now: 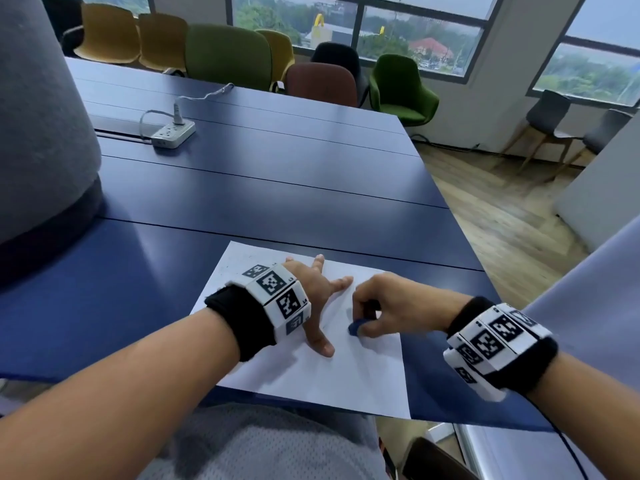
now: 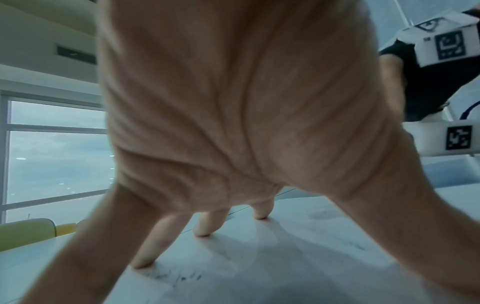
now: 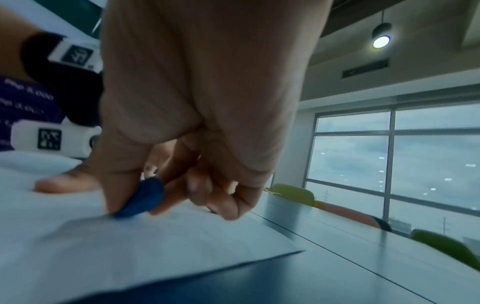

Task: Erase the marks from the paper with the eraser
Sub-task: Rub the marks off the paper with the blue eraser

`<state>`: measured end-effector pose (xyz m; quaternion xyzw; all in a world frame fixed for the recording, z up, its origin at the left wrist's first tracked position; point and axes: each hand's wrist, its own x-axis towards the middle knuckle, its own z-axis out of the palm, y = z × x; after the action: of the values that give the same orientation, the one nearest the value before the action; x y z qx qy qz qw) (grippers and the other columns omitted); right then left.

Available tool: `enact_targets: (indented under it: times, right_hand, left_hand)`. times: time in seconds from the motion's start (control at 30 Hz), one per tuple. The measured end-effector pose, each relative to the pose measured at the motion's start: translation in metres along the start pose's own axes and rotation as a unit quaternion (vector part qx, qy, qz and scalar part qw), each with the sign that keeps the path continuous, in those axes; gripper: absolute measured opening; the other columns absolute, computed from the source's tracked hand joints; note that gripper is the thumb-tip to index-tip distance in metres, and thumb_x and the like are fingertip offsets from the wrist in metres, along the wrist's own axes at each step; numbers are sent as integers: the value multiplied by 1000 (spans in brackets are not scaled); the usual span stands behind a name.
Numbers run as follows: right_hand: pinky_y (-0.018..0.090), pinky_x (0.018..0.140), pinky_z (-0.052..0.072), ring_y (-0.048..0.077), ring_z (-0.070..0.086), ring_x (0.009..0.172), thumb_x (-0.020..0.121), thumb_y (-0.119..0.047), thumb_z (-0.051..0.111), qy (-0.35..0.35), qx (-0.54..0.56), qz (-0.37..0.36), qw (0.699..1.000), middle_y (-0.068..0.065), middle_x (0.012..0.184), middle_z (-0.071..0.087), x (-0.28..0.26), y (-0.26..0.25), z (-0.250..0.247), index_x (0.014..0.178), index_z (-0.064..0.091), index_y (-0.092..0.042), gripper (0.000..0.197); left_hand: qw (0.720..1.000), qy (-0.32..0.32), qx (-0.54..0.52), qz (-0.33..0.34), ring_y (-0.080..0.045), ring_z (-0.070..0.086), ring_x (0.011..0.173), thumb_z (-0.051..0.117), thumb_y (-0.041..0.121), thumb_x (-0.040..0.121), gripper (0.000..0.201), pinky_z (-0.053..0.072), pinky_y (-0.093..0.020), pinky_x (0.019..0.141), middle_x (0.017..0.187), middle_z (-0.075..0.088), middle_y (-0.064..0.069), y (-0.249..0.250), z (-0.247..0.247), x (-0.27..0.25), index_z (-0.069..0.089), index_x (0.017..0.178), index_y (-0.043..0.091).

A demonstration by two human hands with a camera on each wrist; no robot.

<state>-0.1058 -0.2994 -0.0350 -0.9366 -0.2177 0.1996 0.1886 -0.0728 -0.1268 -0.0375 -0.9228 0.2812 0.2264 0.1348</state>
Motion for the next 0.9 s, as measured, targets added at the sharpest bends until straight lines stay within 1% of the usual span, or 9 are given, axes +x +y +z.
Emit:
enact_targets:
  times: [0.07,0.2,0.33,0.37,0.47,0.5,0.63,0.77,0.9]
  right_hand:
    - [33,62,50,11,52,61,80,-26,75,20,16,1,1000,2,73,64,-2,1,3,75,65,-13,17]
    - [19,55,42,4,47,57,78,-22,77,-111,17,-9,994,-3,70,62,-14,-11,7,77,67,-11,15]
    - [25,59,46,5,48,58,79,-23,76,-11,25,13,1000,3,73,65,-9,1,2,77,66,-12,15]
    - [26,60,46,6,49,59,79,-21,76,-21,32,10,999,5,75,65,-11,1,4,76,65,-12,15]
    - [22,59,44,5,49,60,78,-21,77,-129,36,-10,991,5,78,66,-23,-11,12,74,65,-17,13]
    - [20,58,43,5,48,59,78,-21,77,-134,33,-10,990,3,76,65,-23,-11,12,73,65,-19,14]
    - [21,56,42,5,46,56,79,-23,76,-25,30,26,999,2,72,63,-16,1,6,73,64,-14,16]
    - [16,55,39,4,46,55,78,-23,76,-113,33,8,993,-10,65,57,-26,-7,13,68,60,-27,20]
    - [19,58,45,3,50,58,79,-24,75,-26,35,31,999,-6,72,64,-22,2,8,80,69,-15,10]
  left_hand:
    - [1000,2,2,0,-50,17,143,71,79,59,128,31,-52,110,162,-13,-12,-1,0,0,-16,149,49]
    - [1000,-9,2,-6,-53,14,142,71,79,58,129,31,-53,109,162,-15,-12,0,-1,-1,-17,148,51]
    - [1000,-4,10,-4,-51,19,142,70,80,59,128,33,-51,108,162,-15,-12,2,-1,0,-17,148,51]
    - [1000,-5,10,-6,-51,18,142,70,79,59,128,32,-51,109,162,-16,-12,2,-1,0,-17,148,51]
    - [1000,-12,13,-8,-51,17,142,70,79,60,128,30,-52,110,162,-16,-13,3,-4,-3,-18,148,49]
    - [1000,-13,17,-7,-50,20,142,70,79,60,128,32,-50,109,162,-16,-13,3,-4,-3,-18,148,49]
    - [999,-4,33,-1,-43,34,139,67,82,59,127,38,-43,105,162,-14,-13,4,-4,-2,-18,148,49]
    - [999,-11,30,-6,-44,30,141,67,82,59,128,35,-45,107,162,-15,-12,4,-6,-3,-17,148,49]
    - [999,-6,33,-2,-42,37,137,66,84,57,128,40,-42,103,162,-14,-12,4,-6,-2,-17,148,50]
